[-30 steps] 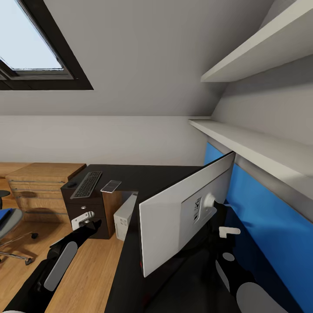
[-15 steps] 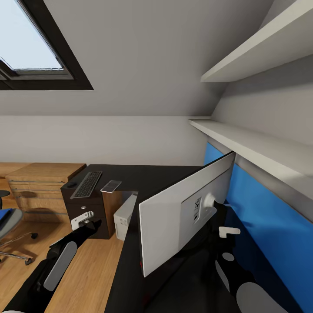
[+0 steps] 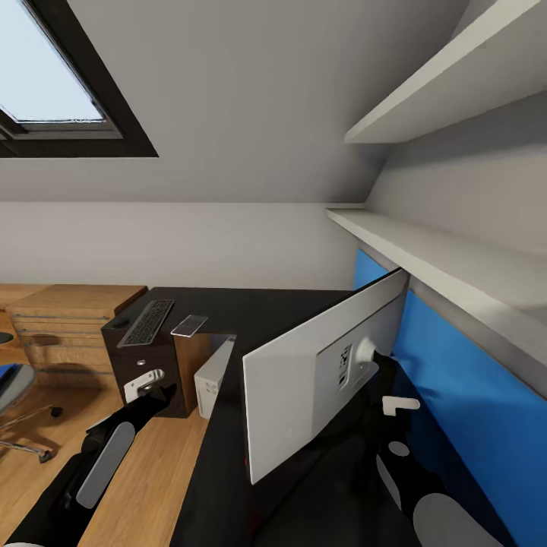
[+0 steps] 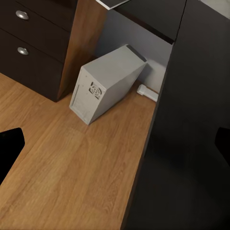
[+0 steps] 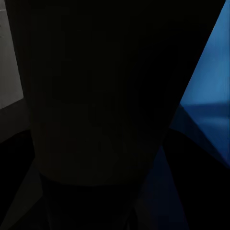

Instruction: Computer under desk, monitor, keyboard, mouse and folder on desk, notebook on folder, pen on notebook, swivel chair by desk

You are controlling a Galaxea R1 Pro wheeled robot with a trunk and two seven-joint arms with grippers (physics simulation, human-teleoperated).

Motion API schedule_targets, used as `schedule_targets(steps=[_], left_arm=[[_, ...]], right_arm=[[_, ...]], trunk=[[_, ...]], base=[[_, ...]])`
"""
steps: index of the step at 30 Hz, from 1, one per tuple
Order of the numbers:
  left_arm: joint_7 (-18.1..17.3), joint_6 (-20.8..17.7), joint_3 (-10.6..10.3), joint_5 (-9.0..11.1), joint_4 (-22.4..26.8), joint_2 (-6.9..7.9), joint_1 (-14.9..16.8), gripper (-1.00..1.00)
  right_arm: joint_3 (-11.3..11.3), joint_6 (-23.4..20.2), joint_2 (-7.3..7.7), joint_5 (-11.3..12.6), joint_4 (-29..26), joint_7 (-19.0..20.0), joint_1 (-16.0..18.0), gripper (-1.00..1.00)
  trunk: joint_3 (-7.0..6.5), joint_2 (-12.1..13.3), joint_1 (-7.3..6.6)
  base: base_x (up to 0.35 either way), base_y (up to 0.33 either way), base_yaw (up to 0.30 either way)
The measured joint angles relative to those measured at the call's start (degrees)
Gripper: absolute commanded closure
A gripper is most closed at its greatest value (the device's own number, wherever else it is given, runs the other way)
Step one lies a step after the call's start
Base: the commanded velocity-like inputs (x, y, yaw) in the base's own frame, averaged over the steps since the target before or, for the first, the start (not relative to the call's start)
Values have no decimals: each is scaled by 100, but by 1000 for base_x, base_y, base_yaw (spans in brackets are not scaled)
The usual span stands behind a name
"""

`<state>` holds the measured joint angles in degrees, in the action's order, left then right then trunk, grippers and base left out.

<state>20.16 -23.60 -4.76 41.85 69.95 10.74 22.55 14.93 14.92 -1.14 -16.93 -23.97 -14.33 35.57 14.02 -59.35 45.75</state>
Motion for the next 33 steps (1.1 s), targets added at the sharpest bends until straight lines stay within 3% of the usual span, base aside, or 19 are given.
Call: schedule_targets(steps=[8,9,33], left_arm=[[0,0,0,0,0,0,0,-100],[0,0,0,0,0,0,0,-100],[1,-1,1,8,2,0,-1,-100]], right_arm=[[2,0,1,1,0,-1,0,100],[2,0,1,-1,1,-1,2,-100],[-47,19,6,27,1,-16,-4,-100]], trunk=[[0,0,0],[0,0,0],[1,1,0]], base=[[0,-1,0],[0,0,0],[0,0,0]])
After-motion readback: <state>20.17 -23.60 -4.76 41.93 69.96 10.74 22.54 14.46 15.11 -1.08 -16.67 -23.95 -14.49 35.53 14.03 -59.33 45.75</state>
